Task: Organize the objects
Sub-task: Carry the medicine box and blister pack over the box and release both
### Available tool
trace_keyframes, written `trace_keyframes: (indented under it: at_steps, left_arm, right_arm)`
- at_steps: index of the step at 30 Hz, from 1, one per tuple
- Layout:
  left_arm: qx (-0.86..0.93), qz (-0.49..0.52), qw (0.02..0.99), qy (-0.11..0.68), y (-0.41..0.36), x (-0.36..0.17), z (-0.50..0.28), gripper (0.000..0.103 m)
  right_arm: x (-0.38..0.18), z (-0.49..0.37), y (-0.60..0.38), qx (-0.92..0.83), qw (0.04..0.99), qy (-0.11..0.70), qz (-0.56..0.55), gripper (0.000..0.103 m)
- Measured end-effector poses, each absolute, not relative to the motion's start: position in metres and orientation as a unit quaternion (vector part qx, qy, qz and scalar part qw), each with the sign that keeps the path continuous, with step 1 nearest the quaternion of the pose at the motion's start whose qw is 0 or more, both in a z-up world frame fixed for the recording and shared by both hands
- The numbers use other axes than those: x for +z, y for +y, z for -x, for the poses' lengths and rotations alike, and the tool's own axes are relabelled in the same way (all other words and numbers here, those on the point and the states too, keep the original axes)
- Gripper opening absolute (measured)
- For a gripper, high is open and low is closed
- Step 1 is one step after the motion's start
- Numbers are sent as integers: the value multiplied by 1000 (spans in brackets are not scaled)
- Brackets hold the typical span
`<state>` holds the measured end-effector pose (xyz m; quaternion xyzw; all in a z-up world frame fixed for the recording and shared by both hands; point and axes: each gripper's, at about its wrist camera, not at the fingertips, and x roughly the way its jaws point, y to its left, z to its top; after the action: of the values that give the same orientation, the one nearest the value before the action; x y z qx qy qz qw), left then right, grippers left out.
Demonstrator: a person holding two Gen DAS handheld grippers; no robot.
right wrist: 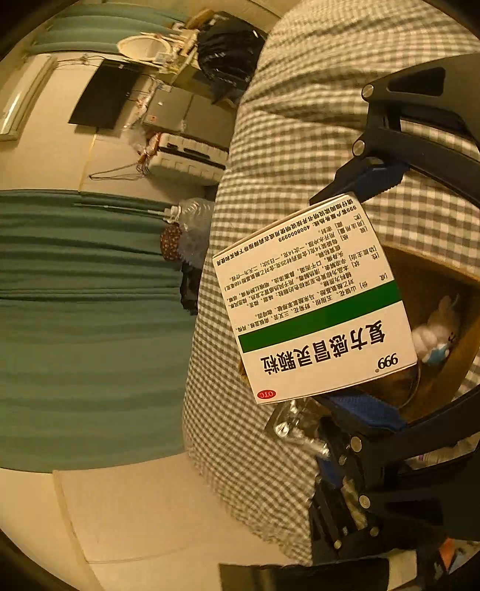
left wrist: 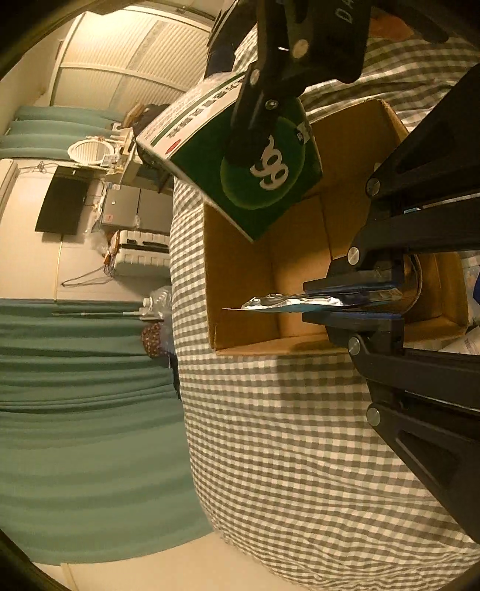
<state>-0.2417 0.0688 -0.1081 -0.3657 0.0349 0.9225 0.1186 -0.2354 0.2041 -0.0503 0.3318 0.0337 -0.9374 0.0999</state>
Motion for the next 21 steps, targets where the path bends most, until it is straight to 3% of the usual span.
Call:
trace_keyframes:
  at_steps: [3, 6, 7, 9, 10, 11, 15, 17, 21]
  left_arm:
    - [922, 365, 122, 37, 68, -113, 242, 8]
    - [921, 366, 124, 39, 67, -116, 241, 12]
    - [921, 366, 125, 40, 67, -116, 240, 20]
    - [923, 363, 123, 39, 66, -115, 238, 48]
    - [925, 359, 119, 37, 65, -113, 236, 68]
    - [927, 354, 116, 35, 65, -111, 233, 73]
    - [931, 345, 113, 31, 62, -98, 222, 75]
    - [935, 338, 105, 27, 59, -90, 215, 87]
    - [942, 320, 98, 11, 45, -73, 196, 98]
  right_arm:
    - [-49, 237, 206, -939, 113, 17, -325, 91]
    - [-44, 233, 208, -947, 103, 17, -305, 103]
    - [-42, 232, 209, -949, 101, 16, -298, 103]
    - [-35, 227, 210, -952, 99, 12, -291, 103]
    - [-32, 225, 209, -952, 99, 11, -291, 103]
    - [-28, 222, 208, -952, 100, 9, -289, 103]
    - [-17, 208, 207, -953, 101, 11, -287, 103]
    - [-11, 197, 207, -953, 109, 12, -283, 103]
    - [2, 175, 202, -955, 122, 26, -269, 103]
